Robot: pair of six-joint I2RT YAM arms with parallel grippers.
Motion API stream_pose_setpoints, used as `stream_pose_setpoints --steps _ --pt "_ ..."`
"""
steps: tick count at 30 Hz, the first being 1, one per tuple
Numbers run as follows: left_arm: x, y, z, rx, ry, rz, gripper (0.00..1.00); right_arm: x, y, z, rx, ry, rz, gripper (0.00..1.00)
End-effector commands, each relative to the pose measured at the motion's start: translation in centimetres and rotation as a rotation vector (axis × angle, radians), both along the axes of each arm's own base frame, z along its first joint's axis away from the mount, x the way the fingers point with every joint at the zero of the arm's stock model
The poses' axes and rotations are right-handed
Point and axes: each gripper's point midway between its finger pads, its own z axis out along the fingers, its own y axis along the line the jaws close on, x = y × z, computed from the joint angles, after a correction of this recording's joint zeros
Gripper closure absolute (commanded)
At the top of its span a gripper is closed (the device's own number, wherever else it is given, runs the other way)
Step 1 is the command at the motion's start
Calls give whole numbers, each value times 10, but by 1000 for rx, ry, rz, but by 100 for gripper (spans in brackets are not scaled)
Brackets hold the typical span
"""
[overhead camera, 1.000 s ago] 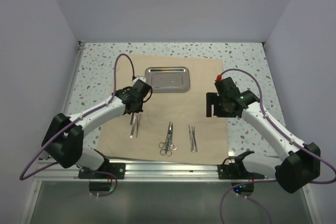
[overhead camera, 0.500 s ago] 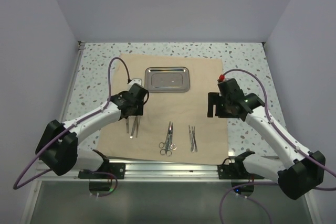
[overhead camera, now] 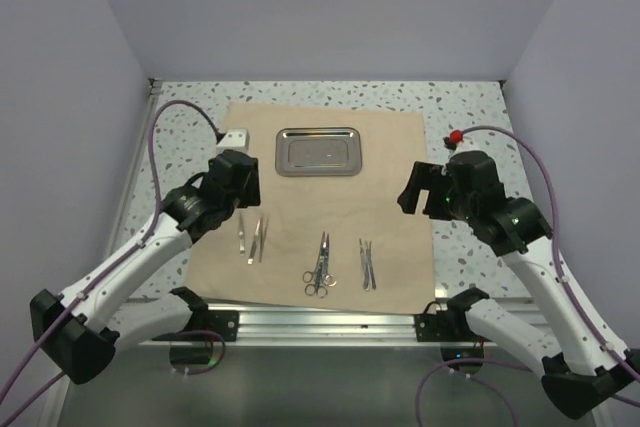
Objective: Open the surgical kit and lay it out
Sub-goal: Reset both arms
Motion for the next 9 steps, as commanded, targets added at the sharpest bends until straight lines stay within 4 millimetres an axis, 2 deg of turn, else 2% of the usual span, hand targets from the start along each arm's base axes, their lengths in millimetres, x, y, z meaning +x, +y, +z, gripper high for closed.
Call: stream_pose_setpoints --steps 1,3,5,6,7,9 --pt "-17 9 30 -23 -36 -32 45 -2 -5 50 83 -114 -61 9" --pt "-31 13 37 -42 -36 -57 44 -9 -6 62 111 -125 -73 7" --pt "-42 17 44 -64 -51 -73 44 -16 -5 84 153 -161 -57 7" --pt "-48 20 42 -59 -41 -78 45 -19 2 90 191 -163 -31 9" --pt "-52 22 39 -57 -36 -86 45 -24 -2 100 205 -179 -42 9" --pt "-61 26 43 -72 -43 -96 45 -37 -12 98 212 -137 -104 5"
